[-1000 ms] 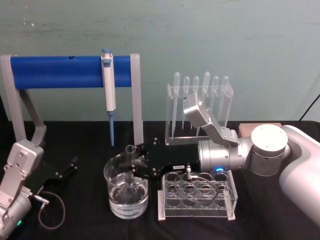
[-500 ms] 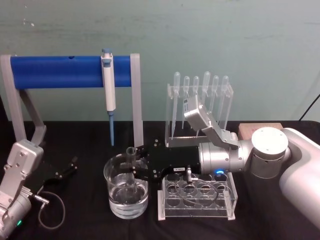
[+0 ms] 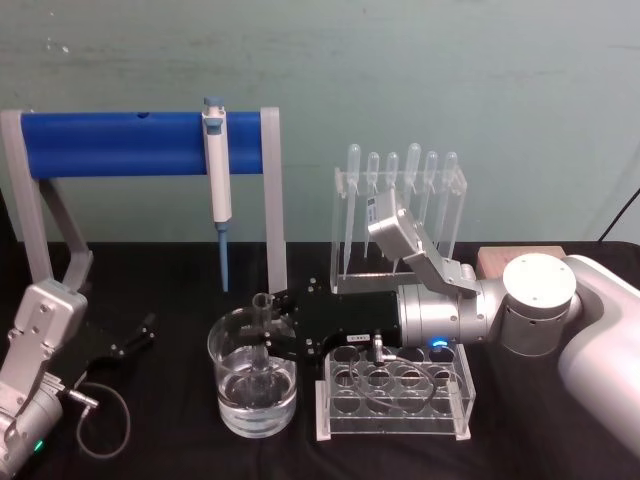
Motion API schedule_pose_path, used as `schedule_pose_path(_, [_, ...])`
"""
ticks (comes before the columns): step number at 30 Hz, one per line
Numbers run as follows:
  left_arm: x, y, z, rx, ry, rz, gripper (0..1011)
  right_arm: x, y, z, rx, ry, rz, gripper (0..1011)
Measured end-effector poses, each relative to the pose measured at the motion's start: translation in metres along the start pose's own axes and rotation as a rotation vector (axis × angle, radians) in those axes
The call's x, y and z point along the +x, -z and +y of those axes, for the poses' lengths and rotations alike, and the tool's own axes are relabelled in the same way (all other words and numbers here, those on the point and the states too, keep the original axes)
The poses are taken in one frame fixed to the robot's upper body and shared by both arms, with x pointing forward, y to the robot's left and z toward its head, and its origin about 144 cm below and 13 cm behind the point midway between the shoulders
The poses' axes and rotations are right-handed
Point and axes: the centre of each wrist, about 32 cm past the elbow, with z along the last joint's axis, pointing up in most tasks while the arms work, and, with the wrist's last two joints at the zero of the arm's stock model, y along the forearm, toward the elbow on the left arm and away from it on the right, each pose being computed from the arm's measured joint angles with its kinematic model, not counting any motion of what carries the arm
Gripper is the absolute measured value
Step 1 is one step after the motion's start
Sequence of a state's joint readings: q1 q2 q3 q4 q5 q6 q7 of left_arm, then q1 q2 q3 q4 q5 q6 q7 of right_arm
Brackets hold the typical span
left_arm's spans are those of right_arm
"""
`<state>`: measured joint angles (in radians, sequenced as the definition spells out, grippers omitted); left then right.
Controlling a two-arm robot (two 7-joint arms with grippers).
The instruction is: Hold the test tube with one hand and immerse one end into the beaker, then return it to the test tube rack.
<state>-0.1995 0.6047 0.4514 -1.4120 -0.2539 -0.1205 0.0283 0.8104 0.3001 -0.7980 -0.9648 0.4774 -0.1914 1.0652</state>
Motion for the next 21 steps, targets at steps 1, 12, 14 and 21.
schedule_pose_path(1, [0.0, 0.0, 0.0, 0.0, 0.0, 0.0, 1000, 0.0, 0.0, 0.0, 0.0, 0.0, 0.0, 230])
schedule_pose_path(12, [0.0, 0.0, 0.0, 0.0, 0.0, 0.0, 1000, 0.0002, -0.0003, 0.0001, -0.001, -0.001, 0.001, 230])
schedule_pose_path(14, [0.0, 0.0, 0.0, 0.0, 0.0, 0.0, 1000, 0.0002, -0.0003, 0.0001, -0.001, -0.001, 0.001, 230])
schedule_pose_path(21, [0.0, 0.0, 0.0, 0.0, 0.0, 0.0, 1000, 0.0002, -0.0004, 0.0001, 0.0, -0.001, 0.001, 230])
